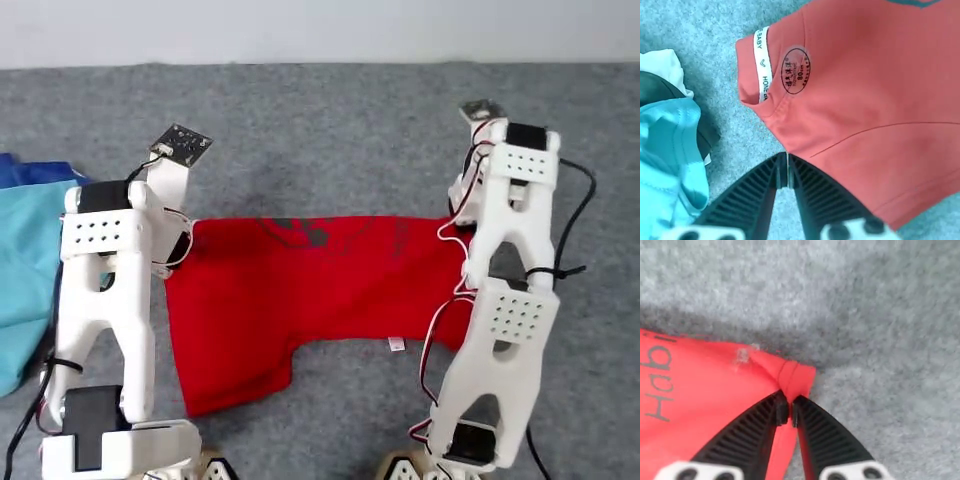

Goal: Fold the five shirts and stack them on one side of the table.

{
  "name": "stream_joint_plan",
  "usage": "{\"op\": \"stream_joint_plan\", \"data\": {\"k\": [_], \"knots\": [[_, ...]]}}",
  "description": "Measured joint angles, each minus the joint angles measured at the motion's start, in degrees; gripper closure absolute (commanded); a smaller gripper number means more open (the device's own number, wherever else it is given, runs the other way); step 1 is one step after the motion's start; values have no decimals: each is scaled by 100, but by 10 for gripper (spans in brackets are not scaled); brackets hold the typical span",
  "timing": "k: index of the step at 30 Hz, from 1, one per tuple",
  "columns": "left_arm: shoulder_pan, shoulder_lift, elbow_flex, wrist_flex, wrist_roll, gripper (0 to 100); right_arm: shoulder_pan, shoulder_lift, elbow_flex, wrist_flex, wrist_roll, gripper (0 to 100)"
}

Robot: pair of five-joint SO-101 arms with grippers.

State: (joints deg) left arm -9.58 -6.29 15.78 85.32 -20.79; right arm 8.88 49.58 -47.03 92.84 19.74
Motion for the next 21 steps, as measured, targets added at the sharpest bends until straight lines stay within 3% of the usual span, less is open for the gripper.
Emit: {"op": "stream_joint_plan", "data": {"k": [4, 13, 21], "knots": [[0, 0, 0, 0, 0, 986, -26, 26, -105, 193, 0, 792], [0, 0, 0, 0, 0, 986, -158, -484, -360, 765, 0, 861], [0, 0, 0, 510, 0, 986, -413, -1741, 1732, 765, 35, 863]]}}
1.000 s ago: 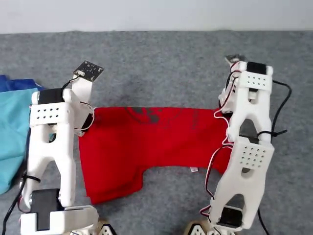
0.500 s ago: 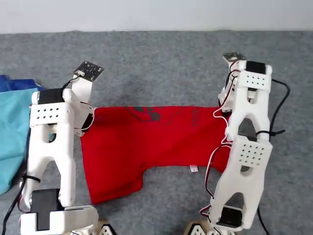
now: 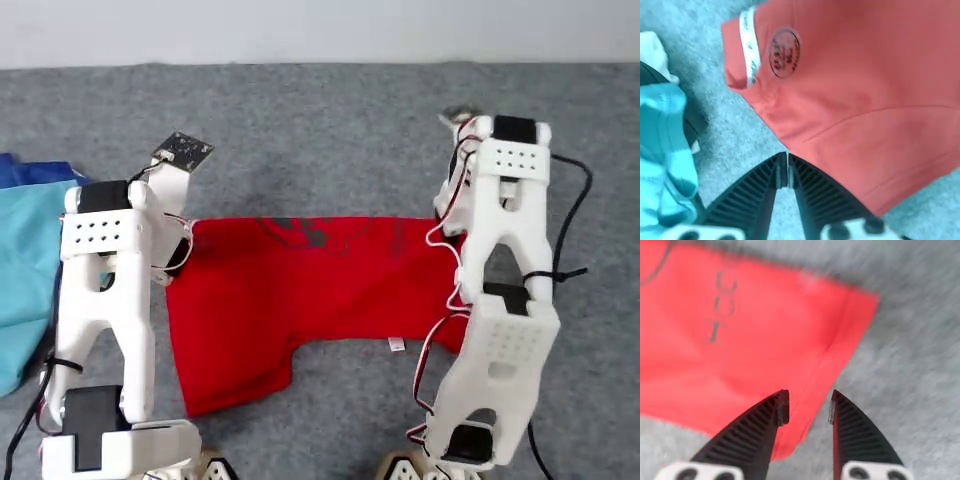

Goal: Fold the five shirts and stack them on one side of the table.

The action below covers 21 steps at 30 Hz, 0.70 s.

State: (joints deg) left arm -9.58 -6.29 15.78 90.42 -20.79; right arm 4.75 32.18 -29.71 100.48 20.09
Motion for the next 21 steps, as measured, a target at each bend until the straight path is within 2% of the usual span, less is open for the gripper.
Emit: {"op": "stream_joint_plan", "data": {"k": [5, 8, 12, 18, 21], "knots": [[-18, 0, 0, 413, 0, 986, -229, -949, 1257, 0, 352, 863], [-422, -193, -123, 589, 0, 986, -580, -1538, 1802, 0, 624, 863], [-1424, -615, -316, 642, -18, 985, -1240, -2145, 2224, 0, 791, 863], [-3051, -1108, -360, 686, -756, 985, -2664, -2479, 2593, -246, 809, 864], [-3886, -1248, -360, 686, -993, 985, -3464, -2479, 2752, -598, 563, 913]]}}
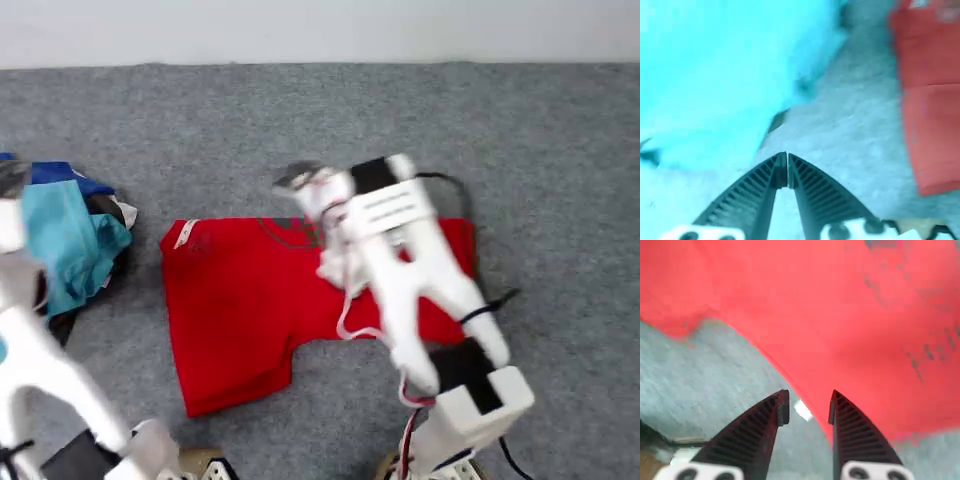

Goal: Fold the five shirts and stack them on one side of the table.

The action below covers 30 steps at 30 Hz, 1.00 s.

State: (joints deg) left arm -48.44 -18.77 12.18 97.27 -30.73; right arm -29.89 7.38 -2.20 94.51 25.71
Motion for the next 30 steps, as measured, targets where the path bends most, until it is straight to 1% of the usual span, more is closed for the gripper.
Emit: {"op": "stream_joint_plan", "data": {"k": [3, 6, 11, 16, 20, 25, 28, 30], "knots": [[-624, -44, 0, 0, -255, 985, -747, 88, 35, -413, -457, 992], [-1002, -44, 0, 0, -484, 985, -1301, 440, 35, -756, -765, 988], [-1389, -44, 0, 0, -721, 985, -2004, 1073, 35, -1002, -853, 990], [-1556, -44, 0, 0, -818, 985, -2330, 1688, 35, -1055, -862, 990], [-1565, -44, 0, 0, -818, 985, -2374, 1943, 35, -738, -862, 990], [-1565, -44, 0, 0, -818, 985, -2479, 1925, 35, -501, -862, 990], [-1547, -44, 0, 0, -818, 985, -2637, 1512, 35, -466, -862, 987], [-1547, -44, 0, 0, -818, 985, -2804, 1231, 35, -466, -862, 946]]}}
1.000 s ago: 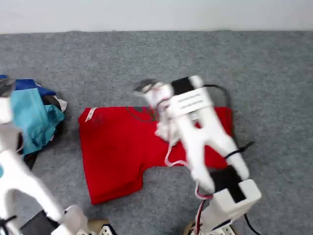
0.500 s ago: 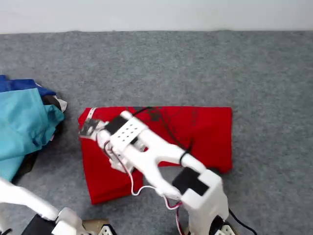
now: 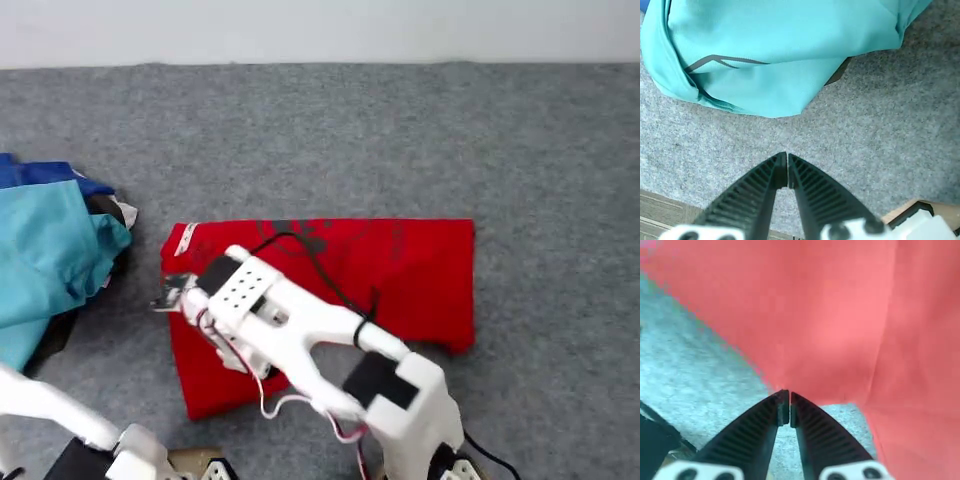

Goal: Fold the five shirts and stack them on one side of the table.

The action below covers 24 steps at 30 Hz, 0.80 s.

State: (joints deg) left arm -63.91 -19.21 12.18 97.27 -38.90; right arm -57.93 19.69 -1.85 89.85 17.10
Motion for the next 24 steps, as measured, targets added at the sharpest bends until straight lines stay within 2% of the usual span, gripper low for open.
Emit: {"op": "stream_joint_plan", "data": {"k": [4, 6, 12, 20, 24], "knots": [[0, 0, 0, 0, -9, 985, -308, -220, 0, 0, 132, 780], [0, 0, 0, 0, -9, 985, -457, -220, 0, 0, 264, 742], [0, 0, 0, 0, -9, 985, -844, 26, 0, -132, 624, 742], [0, 0, 0, 0, -9, 985, -1169, 563, 0, -712, 712, 743], [0, 0, 0, 0, -9, 985, -1169, 686, 0, -774, 712, 805]]}}
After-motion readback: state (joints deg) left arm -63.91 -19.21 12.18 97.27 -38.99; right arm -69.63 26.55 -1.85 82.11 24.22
